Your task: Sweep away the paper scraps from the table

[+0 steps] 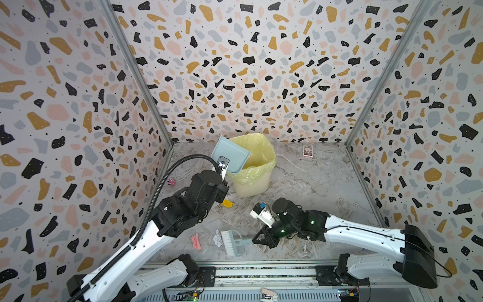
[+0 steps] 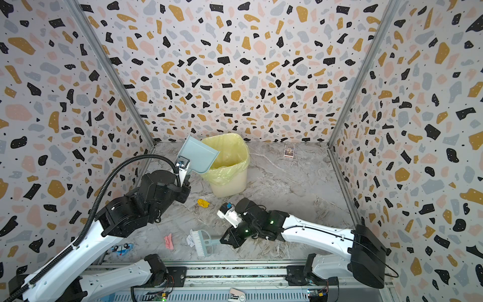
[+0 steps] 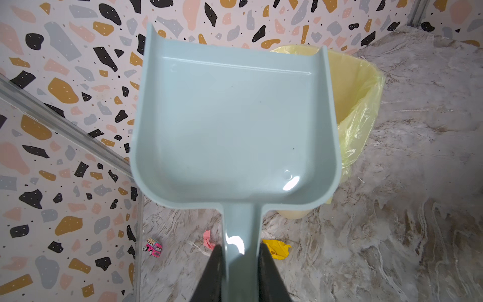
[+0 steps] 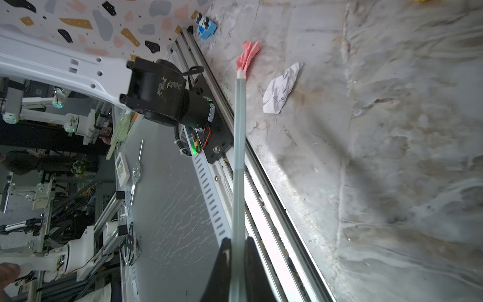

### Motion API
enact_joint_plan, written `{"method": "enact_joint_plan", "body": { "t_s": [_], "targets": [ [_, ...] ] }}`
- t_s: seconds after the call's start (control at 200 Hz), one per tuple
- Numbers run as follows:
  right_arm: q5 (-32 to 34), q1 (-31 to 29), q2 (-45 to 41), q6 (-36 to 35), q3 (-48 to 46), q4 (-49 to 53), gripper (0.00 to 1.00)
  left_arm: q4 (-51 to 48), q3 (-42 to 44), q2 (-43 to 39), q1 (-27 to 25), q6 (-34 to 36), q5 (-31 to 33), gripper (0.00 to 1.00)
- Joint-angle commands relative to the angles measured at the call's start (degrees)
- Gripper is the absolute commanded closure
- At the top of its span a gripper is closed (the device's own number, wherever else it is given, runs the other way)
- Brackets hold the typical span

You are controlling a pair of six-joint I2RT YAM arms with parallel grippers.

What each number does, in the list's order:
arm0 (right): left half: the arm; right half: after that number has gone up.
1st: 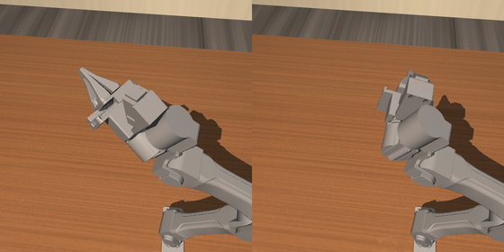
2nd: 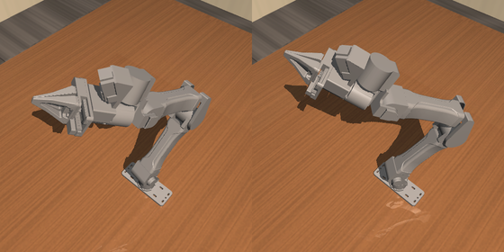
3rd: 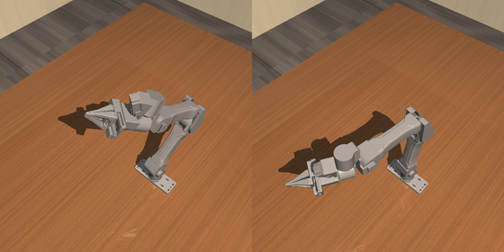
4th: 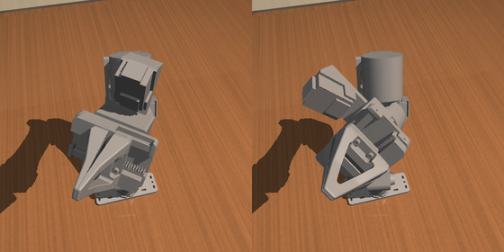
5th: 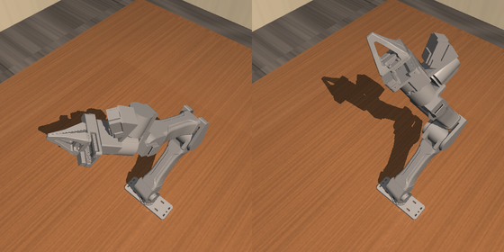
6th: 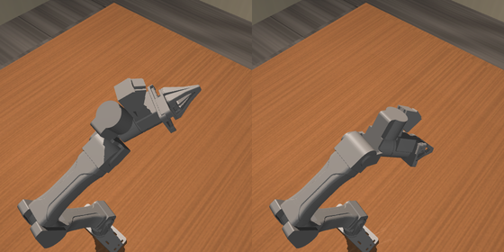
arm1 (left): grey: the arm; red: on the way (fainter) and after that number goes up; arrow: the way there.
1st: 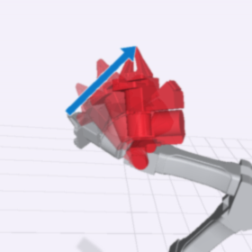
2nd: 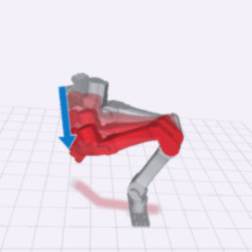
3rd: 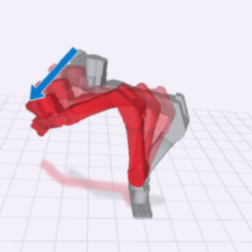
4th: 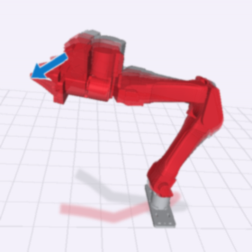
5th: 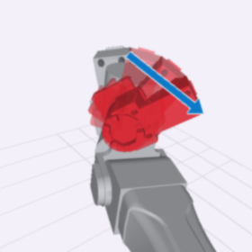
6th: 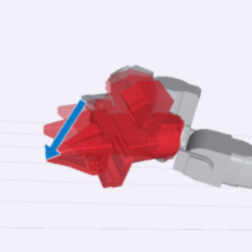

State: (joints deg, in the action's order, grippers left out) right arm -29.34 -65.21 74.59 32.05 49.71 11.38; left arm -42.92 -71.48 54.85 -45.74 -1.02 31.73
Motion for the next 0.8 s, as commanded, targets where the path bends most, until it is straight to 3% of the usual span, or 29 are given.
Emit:
{"method": "enact_joint_plan", "body": {
  "t_s": [0.0, 0.551, 0.796],
  "targets": [
    [0.69, -1.62, 3.82, 3.00, 4.40, -4.21, 1.00, -2.11, 0.10, -1.03, 0.33, -1.64, -0.70, 1.00],
    [-1.42, -0.24, 21.78, 12.02, 12.22, -9.22, 1.00, -4.38, 4.99, -4.44, 0.39, -3.44, -3.00, 1.00],
    [1.39, 3.48, 17.53, 14.94, 6.01, -7.32, 1.00, -5.02, 5.87, -4.46, 0.39, -3.93, -4.28, 1.00]
  ]
}}
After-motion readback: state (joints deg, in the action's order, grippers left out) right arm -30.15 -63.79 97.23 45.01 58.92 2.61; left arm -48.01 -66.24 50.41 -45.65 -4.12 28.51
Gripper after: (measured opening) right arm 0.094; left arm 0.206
